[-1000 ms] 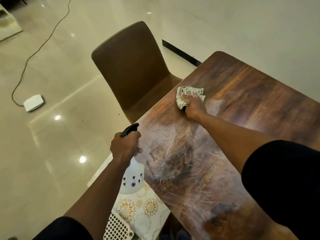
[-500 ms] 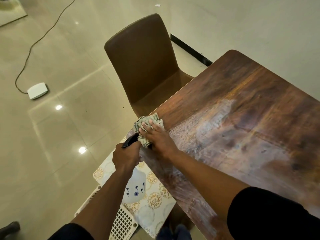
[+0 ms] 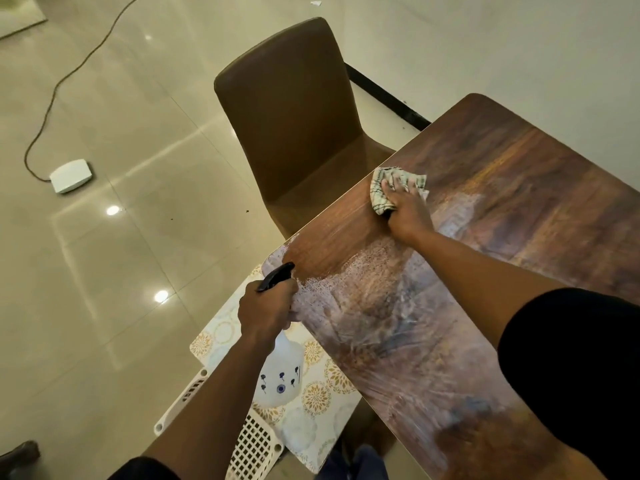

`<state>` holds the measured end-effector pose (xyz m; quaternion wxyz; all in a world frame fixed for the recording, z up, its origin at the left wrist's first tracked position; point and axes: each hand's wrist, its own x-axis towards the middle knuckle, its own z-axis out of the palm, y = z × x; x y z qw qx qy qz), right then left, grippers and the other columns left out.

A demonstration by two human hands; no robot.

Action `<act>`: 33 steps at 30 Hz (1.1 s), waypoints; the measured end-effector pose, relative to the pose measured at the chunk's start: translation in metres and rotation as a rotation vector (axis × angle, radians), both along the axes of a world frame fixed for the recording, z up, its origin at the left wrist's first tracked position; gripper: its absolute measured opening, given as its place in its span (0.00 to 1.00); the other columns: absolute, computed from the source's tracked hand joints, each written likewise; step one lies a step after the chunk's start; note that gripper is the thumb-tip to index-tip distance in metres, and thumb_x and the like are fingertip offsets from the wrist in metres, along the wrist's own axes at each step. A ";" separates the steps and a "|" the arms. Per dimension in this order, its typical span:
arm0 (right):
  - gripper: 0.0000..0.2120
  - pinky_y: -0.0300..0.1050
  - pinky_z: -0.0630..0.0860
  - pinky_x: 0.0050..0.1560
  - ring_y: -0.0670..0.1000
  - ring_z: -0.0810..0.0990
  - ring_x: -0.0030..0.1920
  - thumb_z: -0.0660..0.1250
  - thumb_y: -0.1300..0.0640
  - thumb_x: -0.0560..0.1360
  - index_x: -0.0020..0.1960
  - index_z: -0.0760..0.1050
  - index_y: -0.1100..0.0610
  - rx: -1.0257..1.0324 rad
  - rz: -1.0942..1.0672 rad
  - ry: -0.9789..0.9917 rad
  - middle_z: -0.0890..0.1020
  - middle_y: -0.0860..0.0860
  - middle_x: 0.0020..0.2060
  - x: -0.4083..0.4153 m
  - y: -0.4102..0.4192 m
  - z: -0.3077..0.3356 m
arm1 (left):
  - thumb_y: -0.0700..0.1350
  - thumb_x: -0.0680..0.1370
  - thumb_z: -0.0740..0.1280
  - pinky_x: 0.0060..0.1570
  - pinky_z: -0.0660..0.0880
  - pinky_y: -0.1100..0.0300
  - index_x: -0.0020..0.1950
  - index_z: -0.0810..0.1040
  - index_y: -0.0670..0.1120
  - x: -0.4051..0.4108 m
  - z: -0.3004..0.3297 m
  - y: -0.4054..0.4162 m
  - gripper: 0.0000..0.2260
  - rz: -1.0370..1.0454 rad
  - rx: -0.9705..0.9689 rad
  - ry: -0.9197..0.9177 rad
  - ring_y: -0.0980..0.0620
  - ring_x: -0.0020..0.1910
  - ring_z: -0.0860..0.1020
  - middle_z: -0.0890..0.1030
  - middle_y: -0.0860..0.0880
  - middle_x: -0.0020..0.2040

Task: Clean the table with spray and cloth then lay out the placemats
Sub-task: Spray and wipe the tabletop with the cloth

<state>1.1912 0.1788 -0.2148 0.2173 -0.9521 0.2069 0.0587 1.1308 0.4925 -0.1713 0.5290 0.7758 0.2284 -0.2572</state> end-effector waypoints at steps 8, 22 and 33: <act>0.36 0.60 0.49 0.80 0.59 0.44 0.82 0.61 0.61 0.80 0.83 0.50 0.44 -0.039 0.034 -0.052 0.52 0.48 0.83 -0.014 0.086 -0.005 | 0.40 0.80 0.72 0.35 0.73 0.55 0.43 0.83 0.57 -0.011 -0.006 0.025 0.12 0.014 -0.037 -0.028 0.42 0.33 0.84 0.81 0.45 0.34; 0.40 0.56 0.54 0.79 0.57 0.51 0.82 0.67 0.71 0.73 0.80 0.63 0.50 0.145 0.600 -0.186 0.61 0.49 0.80 -0.056 0.204 -0.020 | 0.42 0.78 0.73 0.33 0.73 0.58 0.42 0.84 0.41 -0.015 0.004 0.040 0.07 0.071 0.005 -0.005 0.42 0.33 0.87 0.82 0.45 0.32; 0.39 0.58 0.49 0.81 0.56 0.45 0.82 0.64 0.66 0.78 0.82 0.53 0.45 0.058 0.055 -0.030 0.54 0.46 0.82 -0.056 0.094 -0.004 | 0.41 0.78 0.73 0.32 0.74 0.57 0.44 0.85 0.39 -0.026 -0.004 0.046 0.06 0.048 -0.033 0.024 0.42 0.33 0.87 0.82 0.44 0.33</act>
